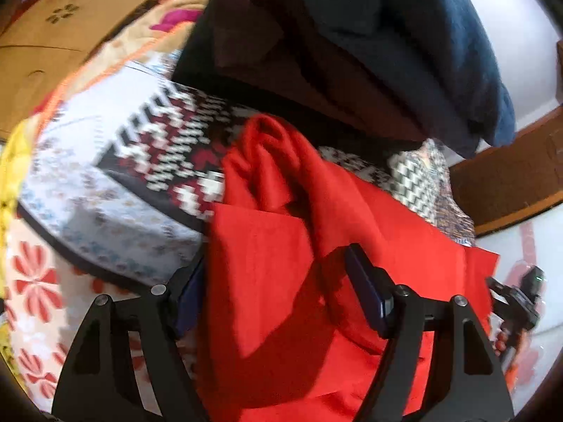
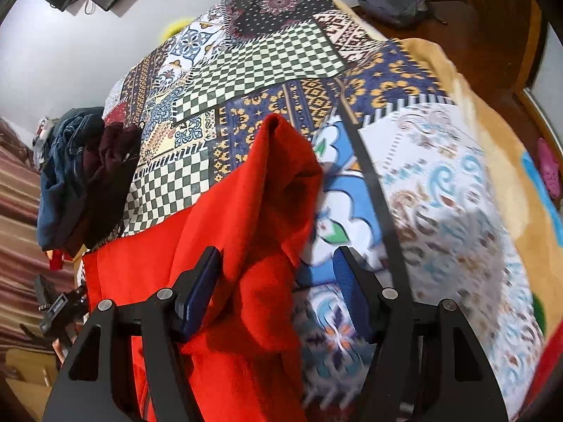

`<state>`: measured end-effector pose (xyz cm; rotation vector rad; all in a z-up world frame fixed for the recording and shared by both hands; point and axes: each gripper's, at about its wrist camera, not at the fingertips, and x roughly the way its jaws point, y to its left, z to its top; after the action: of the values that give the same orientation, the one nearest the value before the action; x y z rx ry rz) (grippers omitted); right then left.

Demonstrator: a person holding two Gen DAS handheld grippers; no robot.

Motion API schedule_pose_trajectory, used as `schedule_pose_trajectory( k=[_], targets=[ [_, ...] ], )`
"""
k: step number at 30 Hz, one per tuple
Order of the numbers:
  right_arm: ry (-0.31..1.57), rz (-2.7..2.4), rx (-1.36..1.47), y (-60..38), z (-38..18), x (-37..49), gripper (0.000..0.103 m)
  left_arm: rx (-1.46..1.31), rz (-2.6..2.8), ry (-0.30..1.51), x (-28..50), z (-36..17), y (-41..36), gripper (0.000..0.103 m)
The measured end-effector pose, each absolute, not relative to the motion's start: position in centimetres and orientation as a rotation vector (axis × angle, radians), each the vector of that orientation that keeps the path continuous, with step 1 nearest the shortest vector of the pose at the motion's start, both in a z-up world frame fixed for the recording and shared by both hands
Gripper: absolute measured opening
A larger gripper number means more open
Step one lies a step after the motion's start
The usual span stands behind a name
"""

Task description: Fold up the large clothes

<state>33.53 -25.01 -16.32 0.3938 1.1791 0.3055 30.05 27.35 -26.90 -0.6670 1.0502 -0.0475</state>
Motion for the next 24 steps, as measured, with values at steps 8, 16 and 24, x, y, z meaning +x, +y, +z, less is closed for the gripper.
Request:
schedule_pose_trajectory(
  k=[8, 16, 24],
  targets=[
    [1.133, 0.364, 0.227, -21.3, -14.9, 35.5, 0.014, -0.641, -0.024, 1.084, 31.6, -27.2, 26.5, 0.013],
    [1.083, 0.311, 0.16, -17.8, -13.6, 39.1, 0.015, -0.56, 0.079, 1.008, 33.2, -24.5, 27.2, 0.012],
    [1.192, 0.206, 0.091, -18.2, -16.3, 38.6, 0.024, -0.566, 0.122, 1.049, 33.3, -26.1, 27.4, 0.019]
  ],
)
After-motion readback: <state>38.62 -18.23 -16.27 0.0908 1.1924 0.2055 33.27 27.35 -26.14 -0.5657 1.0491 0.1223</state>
